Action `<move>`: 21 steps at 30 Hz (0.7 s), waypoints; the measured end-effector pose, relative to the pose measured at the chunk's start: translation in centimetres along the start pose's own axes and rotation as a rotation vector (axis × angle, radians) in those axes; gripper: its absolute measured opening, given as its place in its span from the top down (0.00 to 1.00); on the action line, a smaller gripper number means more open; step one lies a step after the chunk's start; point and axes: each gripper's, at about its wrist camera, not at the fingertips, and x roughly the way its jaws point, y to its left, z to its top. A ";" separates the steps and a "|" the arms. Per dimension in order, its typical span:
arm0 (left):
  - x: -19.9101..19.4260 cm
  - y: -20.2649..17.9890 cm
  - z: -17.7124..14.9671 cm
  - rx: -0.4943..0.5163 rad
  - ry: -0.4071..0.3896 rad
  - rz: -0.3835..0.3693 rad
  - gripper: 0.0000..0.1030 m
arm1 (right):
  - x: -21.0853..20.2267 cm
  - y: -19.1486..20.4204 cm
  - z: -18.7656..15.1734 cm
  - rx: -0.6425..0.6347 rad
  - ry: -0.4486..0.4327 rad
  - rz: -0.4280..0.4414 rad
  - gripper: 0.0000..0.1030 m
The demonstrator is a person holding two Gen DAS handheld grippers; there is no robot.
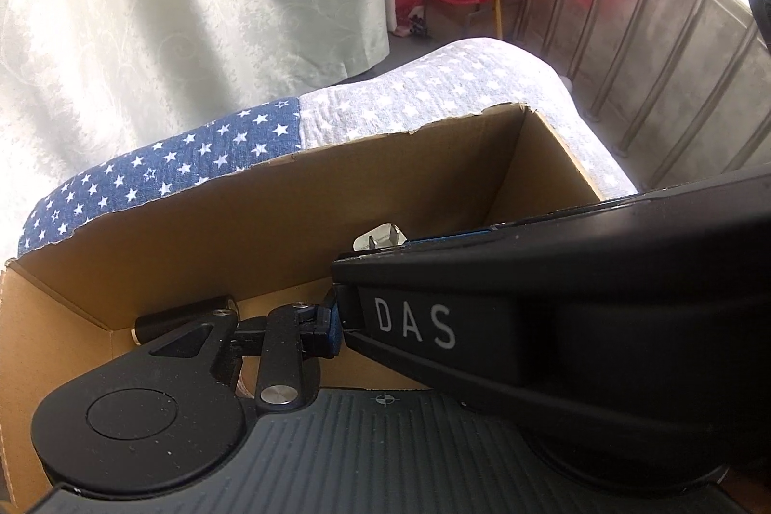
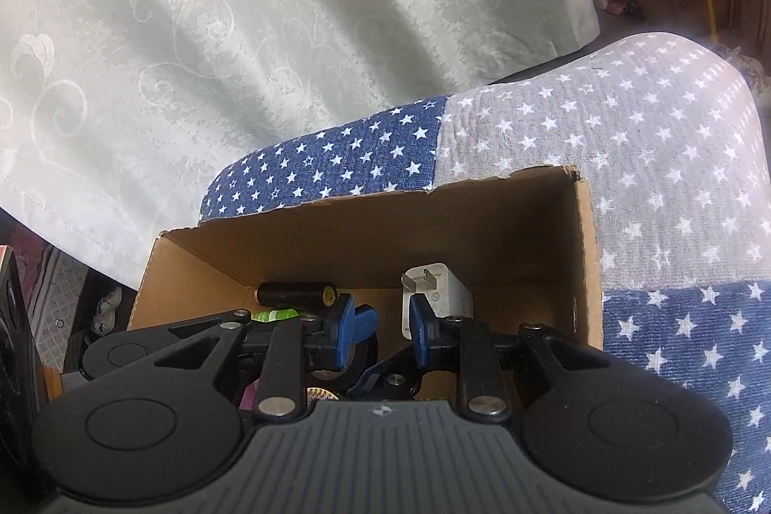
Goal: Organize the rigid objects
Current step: 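Lower the charger plug into the box and open the right gripper, then move the right gripper to the green dropper bottle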
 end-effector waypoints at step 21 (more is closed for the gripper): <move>-15.9 3.3 -9.9 0.053 -0.216 -0.112 0.06 | -16.3 -0.3 -12.4 0.073 -0.387 0.219 0.73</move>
